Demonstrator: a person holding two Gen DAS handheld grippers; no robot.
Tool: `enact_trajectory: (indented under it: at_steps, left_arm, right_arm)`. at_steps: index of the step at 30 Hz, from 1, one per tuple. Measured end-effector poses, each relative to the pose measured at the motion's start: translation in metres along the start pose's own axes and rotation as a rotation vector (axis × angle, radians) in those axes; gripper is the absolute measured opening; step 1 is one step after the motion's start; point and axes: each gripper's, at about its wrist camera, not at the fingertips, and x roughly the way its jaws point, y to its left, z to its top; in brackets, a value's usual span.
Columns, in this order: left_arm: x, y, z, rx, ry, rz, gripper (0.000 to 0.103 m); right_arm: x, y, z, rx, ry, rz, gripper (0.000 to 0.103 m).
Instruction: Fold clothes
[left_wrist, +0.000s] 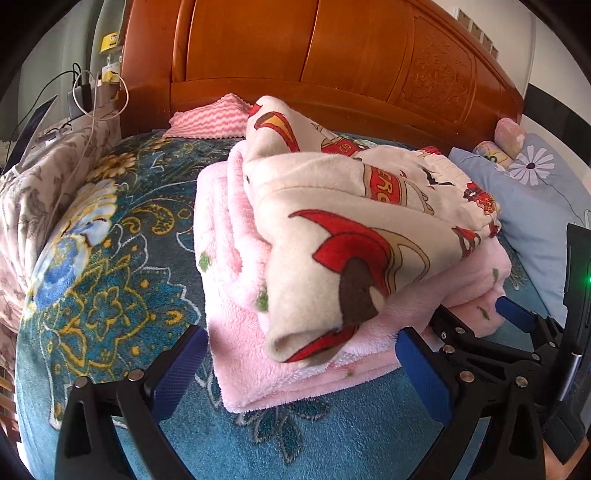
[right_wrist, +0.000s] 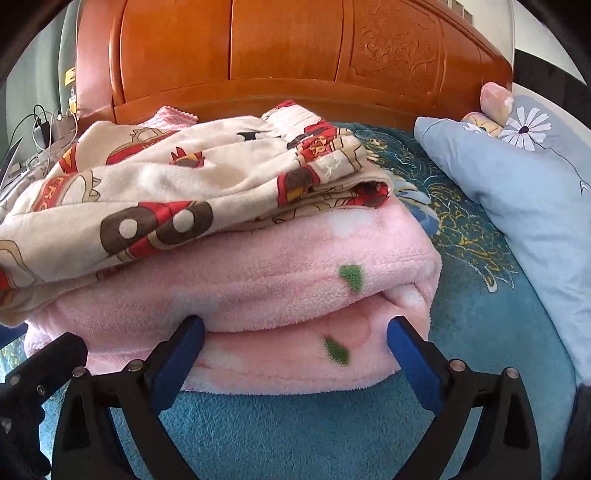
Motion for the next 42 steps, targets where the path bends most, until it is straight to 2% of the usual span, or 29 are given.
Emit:
enact_trajectory:
  at_steps: [5,11,26,42]
  left_arm:
    - [0.004,0.000,-0.001,0.001,0.000,0.018,0.103]
    - [0.013,0.009,-0.010,-0.088,0.029,-0.002,0.103]
    - [0.018,0.010,-0.011,-0.070,0.053,0.051,0.103]
    - [0.012,0.008,-0.016,-0.073,0.015,0.072,0.103]
  right_arm:
    - [0.001,0.001,-0.002,-0.001,-0.003,0.001,0.101]
    - [0.003,0.001,-0.004,-0.008,0.005,0.000,0.101]
    - [0.003,0.007,-0.006,-0.027,0.012,-0.019,0.101]
    - [0.005,0.009,-0.007,-0.035,0.012,-0.027,0.101]
